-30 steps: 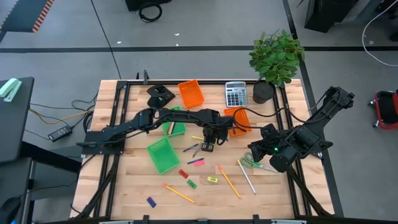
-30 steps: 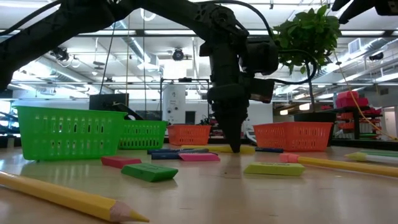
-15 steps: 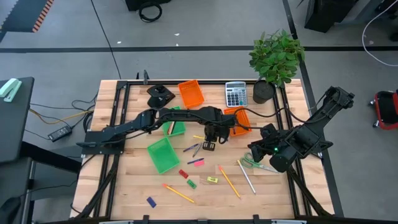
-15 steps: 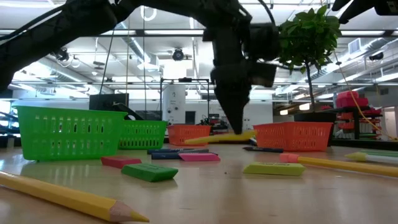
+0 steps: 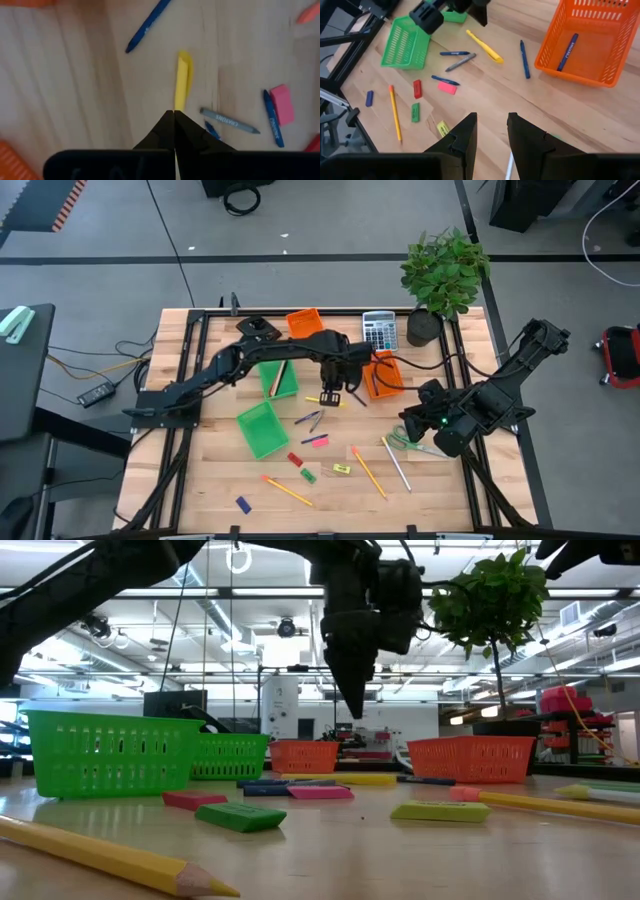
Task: Sort crayons/erasers/pens/pencils in bins
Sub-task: Put the yellow pen into the top green bin
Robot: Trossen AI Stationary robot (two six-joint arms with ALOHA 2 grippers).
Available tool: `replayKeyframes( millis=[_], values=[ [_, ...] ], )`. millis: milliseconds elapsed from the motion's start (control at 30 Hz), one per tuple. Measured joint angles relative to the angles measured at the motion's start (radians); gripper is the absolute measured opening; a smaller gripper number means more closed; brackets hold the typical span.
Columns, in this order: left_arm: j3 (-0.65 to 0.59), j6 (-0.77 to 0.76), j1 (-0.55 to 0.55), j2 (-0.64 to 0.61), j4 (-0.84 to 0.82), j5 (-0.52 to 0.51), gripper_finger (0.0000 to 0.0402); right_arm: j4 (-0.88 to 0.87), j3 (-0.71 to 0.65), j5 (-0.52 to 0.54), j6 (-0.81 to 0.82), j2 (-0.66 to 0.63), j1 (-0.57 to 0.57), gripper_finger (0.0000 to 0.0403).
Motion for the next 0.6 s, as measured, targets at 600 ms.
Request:
replayKeyframes(
  millis=[600],
  values=[
    [-0.199,0.057,0.006,0.024,0.045,0.122,0.0097,-0.008,0.0,0.014,0.014,0.0,0.0,0.0115]
  ],
)
